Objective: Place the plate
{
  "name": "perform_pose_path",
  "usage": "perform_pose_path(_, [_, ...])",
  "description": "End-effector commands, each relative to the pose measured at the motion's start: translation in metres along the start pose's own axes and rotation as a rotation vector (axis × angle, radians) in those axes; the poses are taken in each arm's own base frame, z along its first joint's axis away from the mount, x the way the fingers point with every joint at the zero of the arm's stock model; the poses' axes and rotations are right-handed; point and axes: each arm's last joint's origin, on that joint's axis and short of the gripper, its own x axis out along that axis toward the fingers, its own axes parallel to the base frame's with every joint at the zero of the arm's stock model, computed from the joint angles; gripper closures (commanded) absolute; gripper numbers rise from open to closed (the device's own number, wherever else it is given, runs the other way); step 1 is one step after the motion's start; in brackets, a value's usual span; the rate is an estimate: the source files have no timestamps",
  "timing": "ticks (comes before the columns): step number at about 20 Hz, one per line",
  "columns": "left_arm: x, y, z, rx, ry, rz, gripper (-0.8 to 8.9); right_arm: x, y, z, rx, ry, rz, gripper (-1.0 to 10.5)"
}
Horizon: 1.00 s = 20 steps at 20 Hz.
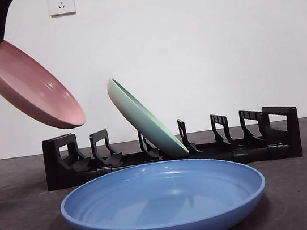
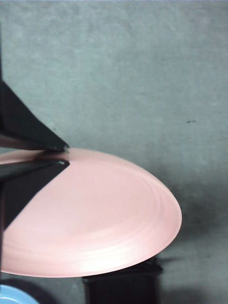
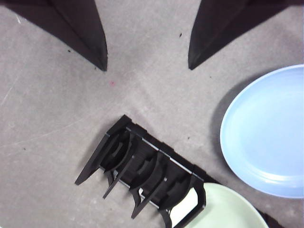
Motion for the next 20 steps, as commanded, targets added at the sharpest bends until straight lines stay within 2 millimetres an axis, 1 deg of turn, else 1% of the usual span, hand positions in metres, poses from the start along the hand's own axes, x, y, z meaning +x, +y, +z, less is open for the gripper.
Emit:
perform_pose_path(1, [-0.021, 0.005, -0.003, -0.016, -0.06, -0.019, 7.98, -0.002, 0.0, 0.003, 0.014, -0.012, 0.001, 6.7])
perform_pose_path(3, [-0.03, 0.008, -0.012, -0.021, -0.07, -0.058, 7.98, -0.002, 0.0, 0.003, 0.014, -0.012, 0.001, 6.7])
perform_pose_path(6, [-0.043, 0.013, -0.03, -0.029, -0.099, -0.089, 7.99, -0.002, 0.0, 0.003, 0.014, -0.012, 0.001, 6.7])
perform_pose_path(9, [-0.054, 0.016, -0.057, -0.049, -0.142, -0.184, 7.99, -0.002, 0.0, 0.003, 0.014, -0.011, 0.002, 6.7])
perform_pose_path(12, [-0.059, 0.02, -0.088, -0.066, -0.156, -0.229, 7.99, -0.002, 0.0, 0.003, 0.021, -0.009, 0.005, 6.7])
perform_pose_path(15, [-0.059, 0.021, -0.117, -0.1, -0.165, -0.309, 7.99, -0.002, 0.0, 0.003, 0.02, -0.009, 0.004, 6.7])
perform_pose_path(20, [-0.044, 0.018, -0.144, -0.161, -0.145, -0.389, 7.99, -0.002, 0.0, 0.003, 0.02, -0.009, 0.004, 6.7])
